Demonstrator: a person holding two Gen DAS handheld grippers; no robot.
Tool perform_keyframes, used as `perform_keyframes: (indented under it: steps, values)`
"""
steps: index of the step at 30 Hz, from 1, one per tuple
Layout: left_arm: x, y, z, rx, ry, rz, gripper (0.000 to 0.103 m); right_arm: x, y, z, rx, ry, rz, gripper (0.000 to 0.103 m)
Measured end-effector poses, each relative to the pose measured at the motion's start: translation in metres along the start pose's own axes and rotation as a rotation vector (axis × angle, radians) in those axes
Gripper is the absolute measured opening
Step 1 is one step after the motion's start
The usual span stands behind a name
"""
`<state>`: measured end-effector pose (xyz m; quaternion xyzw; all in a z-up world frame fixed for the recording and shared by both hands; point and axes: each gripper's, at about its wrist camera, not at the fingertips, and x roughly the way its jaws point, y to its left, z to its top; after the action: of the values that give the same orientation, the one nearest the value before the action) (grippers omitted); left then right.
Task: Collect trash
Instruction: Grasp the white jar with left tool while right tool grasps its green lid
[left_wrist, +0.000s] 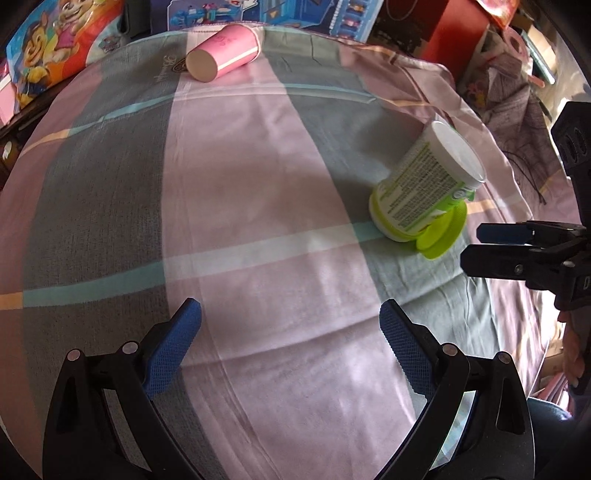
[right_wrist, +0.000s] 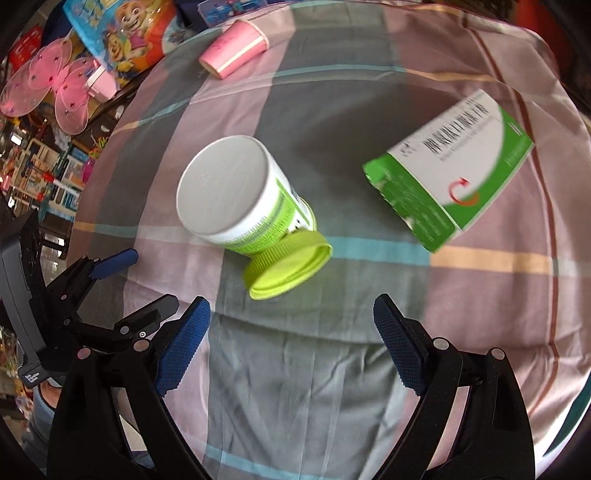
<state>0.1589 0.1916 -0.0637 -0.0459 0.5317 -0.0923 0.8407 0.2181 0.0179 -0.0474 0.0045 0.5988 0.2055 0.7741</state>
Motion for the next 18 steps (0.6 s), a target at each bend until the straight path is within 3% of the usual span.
perform_keyframes:
  steps: [7,8,10,11,18]
  values:
    - [0.005,0.005,0.006,-0.04,-0.002,-0.012,0.097,0.019,-0.002,0.012,-0.051,-0.029,0.009,0.086]
    - [0.006,0.005,0.007,-0.041,-0.003,-0.012,0.097,0.02,-0.001,0.014,-0.057,-0.034,0.011,0.084]
    - [0.006,0.004,0.008,-0.039,-0.001,-0.007,0.097,0.022,-0.001,0.015,-0.072,-0.046,0.028,0.071]
    - [0.007,0.004,0.009,-0.037,0.0,-0.003,0.097,0.022,-0.001,0.016,-0.079,-0.045,0.037,0.054]
    - [0.011,-0.006,0.013,-0.031,0.004,-0.002,0.099,0.011,-0.01,0.009,-0.074,-0.058,0.009,0.052]
